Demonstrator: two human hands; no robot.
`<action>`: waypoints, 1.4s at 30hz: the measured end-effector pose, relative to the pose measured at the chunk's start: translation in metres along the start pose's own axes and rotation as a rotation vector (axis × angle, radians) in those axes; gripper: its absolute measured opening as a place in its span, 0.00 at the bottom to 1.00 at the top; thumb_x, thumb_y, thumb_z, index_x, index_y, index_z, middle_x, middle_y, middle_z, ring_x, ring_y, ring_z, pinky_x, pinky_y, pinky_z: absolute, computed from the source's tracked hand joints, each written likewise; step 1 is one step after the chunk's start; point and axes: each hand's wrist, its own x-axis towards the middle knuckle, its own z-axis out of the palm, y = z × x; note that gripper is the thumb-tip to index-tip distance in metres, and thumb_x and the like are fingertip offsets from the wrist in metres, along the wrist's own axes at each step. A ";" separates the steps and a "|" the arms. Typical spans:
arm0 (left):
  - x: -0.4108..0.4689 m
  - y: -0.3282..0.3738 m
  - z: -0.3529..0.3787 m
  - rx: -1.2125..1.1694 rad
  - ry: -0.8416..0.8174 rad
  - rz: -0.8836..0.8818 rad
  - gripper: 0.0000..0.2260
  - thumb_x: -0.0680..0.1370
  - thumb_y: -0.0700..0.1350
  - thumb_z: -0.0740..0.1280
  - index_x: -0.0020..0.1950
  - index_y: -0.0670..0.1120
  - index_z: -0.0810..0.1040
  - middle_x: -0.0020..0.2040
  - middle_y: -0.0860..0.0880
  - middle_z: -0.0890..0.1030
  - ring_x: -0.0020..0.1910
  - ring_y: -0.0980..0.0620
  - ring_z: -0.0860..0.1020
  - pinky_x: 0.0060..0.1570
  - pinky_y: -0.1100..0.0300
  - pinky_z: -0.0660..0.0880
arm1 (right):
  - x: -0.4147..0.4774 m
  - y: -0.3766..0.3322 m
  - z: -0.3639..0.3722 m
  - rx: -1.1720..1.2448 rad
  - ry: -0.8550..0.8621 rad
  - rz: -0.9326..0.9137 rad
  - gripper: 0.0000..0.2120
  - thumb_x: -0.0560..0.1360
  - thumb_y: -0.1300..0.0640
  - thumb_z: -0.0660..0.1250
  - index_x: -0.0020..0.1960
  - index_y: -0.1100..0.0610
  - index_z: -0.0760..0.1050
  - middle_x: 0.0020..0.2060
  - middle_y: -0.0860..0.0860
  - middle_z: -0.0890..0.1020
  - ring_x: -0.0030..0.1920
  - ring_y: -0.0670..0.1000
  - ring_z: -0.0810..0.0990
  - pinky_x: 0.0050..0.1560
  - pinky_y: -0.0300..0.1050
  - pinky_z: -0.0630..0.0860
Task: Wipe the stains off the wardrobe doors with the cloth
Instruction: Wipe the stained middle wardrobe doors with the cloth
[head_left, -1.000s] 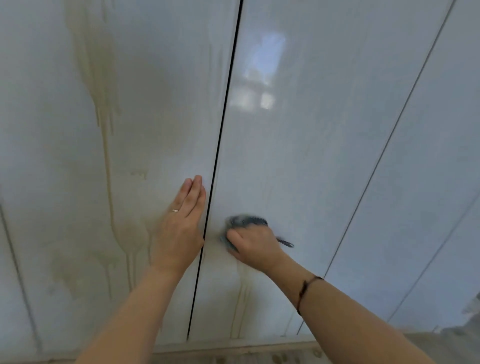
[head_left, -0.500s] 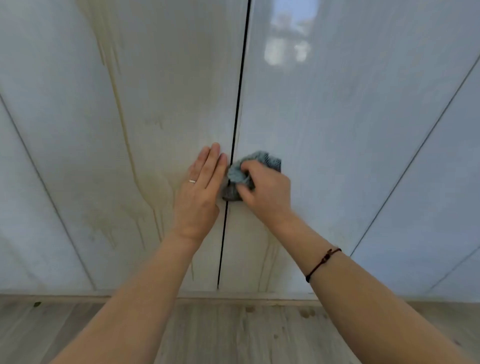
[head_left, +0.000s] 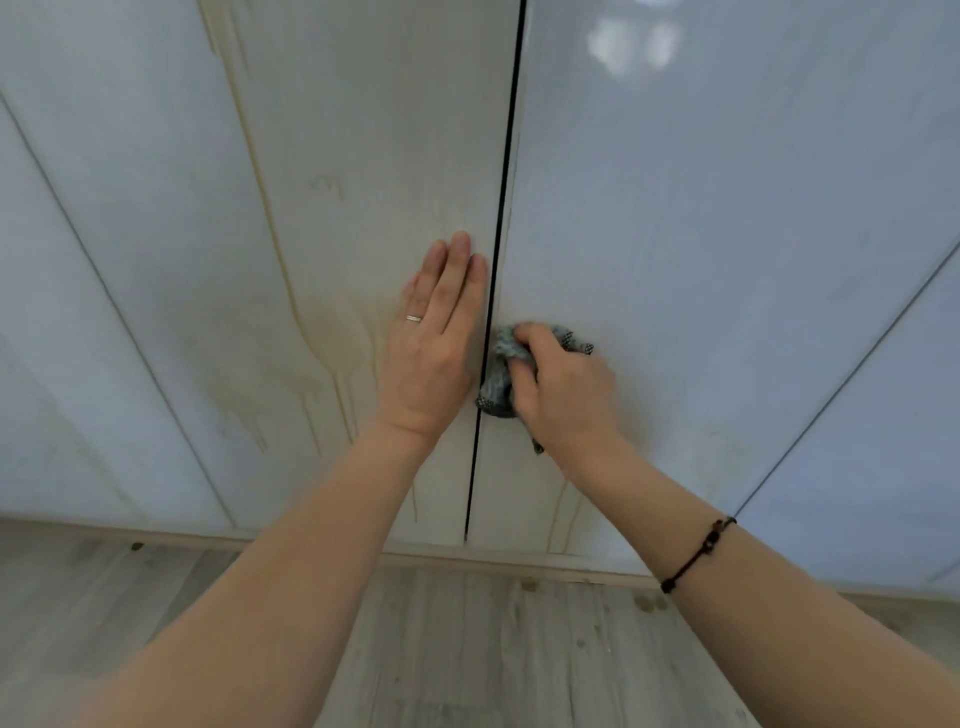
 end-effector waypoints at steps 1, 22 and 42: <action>-0.001 -0.001 -0.001 -0.004 -0.013 -0.003 0.23 0.82 0.35 0.45 0.72 0.33 0.70 0.73 0.34 0.69 0.75 0.36 0.65 0.69 0.40 0.68 | -0.013 -0.004 0.006 -0.023 -0.064 -0.020 0.07 0.75 0.54 0.68 0.52 0.54 0.79 0.25 0.53 0.79 0.23 0.58 0.77 0.22 0.46 0.72; -0.003 0.003 0.004 0.038 0.020 -0.023 0.26 0.78 0.31 0.48 0.76 0.34 0.66 0.76 0.36 0.65 0.77 0.36 0.61 0.74 0.42 0.62 | -0.002 0.042 -0.015 0.068 0.196 -0.008 0.10 0.78 0.56 0.60 0.56 0.59 0.74 0.33 0.55 0.81 0.25 0.57 0.76 0.24 0.42 0.70; -0.006 0.010 0.007 0.094 -0.021 -0.062 0.35 0.71 0.30 0.59 0.79 0.37 0.59 0.79 0.39 0.59 0.79 0.39 0.55 0.78 0.44 0.54 | -0.064 0.084 -0.006 -0.070 -0.144 -0.204 0.11 0.72 0.45 0.63 0.48 0.50 0.67 0.24 0.49 0.75 0.21 0.53 0.74 0.22 0.39 0.65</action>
